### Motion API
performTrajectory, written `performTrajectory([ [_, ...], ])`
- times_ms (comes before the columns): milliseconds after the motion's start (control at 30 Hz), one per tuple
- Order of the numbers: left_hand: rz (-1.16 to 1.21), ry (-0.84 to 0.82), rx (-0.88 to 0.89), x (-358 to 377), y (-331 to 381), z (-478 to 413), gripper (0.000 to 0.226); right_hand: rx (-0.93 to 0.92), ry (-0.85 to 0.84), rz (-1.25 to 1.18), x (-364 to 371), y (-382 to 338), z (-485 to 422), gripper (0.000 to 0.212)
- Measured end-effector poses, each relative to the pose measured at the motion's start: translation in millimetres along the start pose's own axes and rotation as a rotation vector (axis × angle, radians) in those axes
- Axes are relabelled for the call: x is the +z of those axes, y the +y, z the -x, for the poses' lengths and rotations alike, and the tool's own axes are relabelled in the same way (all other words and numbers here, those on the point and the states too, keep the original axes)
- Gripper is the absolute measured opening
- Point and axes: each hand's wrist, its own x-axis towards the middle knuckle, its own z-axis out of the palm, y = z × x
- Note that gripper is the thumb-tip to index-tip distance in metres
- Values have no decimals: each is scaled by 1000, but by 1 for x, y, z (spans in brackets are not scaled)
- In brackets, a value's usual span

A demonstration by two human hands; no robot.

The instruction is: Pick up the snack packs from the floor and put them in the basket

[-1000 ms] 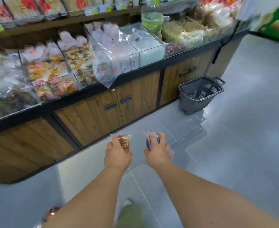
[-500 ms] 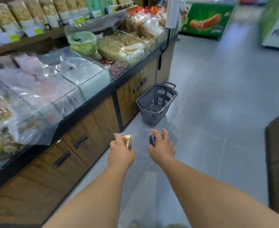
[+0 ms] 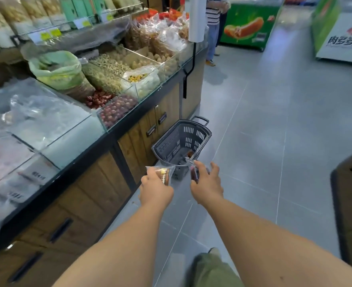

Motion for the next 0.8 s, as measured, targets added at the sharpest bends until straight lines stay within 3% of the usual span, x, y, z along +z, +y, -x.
performTrajectory([
  [333, 149, 14, -50, 49, 138, -105, 80, -35, -66, -63, -76, 6, -178, 61],
  [800, 127, -54, -145, 72, 230, -305, 67, -113, -173, -10, -73, -55, -400, 58],
])
